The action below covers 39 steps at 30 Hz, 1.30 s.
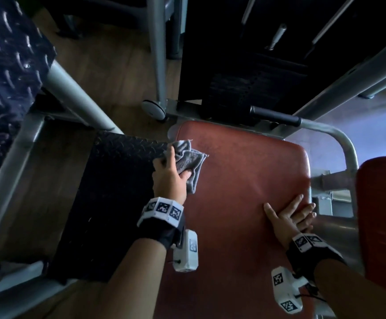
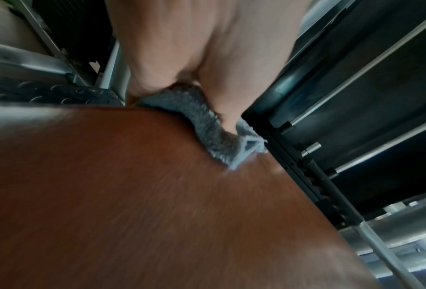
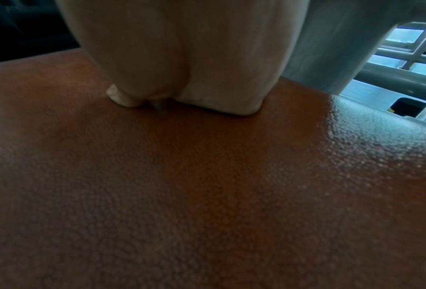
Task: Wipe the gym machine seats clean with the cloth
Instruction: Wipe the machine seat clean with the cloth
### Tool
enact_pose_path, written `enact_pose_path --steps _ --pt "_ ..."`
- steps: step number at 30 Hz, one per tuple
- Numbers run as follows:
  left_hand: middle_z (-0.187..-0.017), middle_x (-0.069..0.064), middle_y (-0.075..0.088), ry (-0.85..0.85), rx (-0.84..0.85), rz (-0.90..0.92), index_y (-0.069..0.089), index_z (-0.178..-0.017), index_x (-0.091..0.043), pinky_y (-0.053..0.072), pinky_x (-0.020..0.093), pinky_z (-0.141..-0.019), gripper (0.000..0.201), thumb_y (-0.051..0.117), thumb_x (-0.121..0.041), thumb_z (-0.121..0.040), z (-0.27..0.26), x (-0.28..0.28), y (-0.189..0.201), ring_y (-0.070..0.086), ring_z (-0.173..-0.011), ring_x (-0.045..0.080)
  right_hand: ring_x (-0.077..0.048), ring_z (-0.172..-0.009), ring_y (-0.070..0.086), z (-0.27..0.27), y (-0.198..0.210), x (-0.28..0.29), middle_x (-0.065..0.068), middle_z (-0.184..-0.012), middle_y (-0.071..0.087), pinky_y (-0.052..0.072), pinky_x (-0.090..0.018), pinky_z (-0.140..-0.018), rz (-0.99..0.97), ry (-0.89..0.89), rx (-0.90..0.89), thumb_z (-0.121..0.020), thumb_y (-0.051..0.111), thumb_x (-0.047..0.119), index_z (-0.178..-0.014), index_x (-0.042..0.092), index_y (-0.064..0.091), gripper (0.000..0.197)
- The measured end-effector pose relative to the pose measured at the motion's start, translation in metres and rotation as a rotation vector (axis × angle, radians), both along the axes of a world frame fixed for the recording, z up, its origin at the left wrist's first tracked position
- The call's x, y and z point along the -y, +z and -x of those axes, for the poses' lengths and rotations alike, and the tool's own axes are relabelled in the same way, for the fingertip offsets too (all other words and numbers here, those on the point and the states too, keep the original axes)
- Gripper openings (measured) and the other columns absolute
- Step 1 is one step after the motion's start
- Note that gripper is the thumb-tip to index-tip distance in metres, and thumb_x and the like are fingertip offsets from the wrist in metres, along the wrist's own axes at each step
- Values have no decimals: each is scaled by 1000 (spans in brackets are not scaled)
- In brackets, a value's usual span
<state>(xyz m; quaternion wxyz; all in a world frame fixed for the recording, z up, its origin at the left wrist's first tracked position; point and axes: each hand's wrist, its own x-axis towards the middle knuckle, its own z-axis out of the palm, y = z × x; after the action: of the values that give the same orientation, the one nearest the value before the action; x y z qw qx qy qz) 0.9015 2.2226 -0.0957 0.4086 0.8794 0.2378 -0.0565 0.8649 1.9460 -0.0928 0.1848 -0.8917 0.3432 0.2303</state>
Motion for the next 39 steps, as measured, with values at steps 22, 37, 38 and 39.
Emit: enact_pose_path --steps 22,37,38,39 --pt "-146 4 42 61 -1 -85 27 -152 -35 45 41 -98 72 65 -24 -91 100 8 -3 52 -124 24 -37 -145 -15 5 -1 5 -17 -154 -29 -10 -53 -114 8 54 2 -75 38 82 -147 26 -26 112" --pt "-143 2 45 110 -74 -125 26 -151 -39 45 42 -97 64 55 -25 -96 74 10 0 53 -122 26 -36 -145 -18 6 4 3 -17 -154 -30 -13 -51 -114 -8 98 -21 -80 36 80 -147 23 -27 109" --pt "-144 2 44 109 -73 -123 26 -151 -39 46 43 -97 64 56 -25 -96 80 10 -1 53 -122 26 -36 -145 -17 6 4 3 -17 -154 -29 -13 -50 -114 -7 96 -15 -80 37 79 -147 22 -26 108" --pt "-144 2 44 107 -73 -121 26 -151 -39 46 44 -97 64 56 -26 -96 87 10 0 53 -121 26 -36 -145 -17 6 4 3 -18 -154 -29 -13 -50 -114 -6 92 -8 -81 37 78 -148 22 -26 108"
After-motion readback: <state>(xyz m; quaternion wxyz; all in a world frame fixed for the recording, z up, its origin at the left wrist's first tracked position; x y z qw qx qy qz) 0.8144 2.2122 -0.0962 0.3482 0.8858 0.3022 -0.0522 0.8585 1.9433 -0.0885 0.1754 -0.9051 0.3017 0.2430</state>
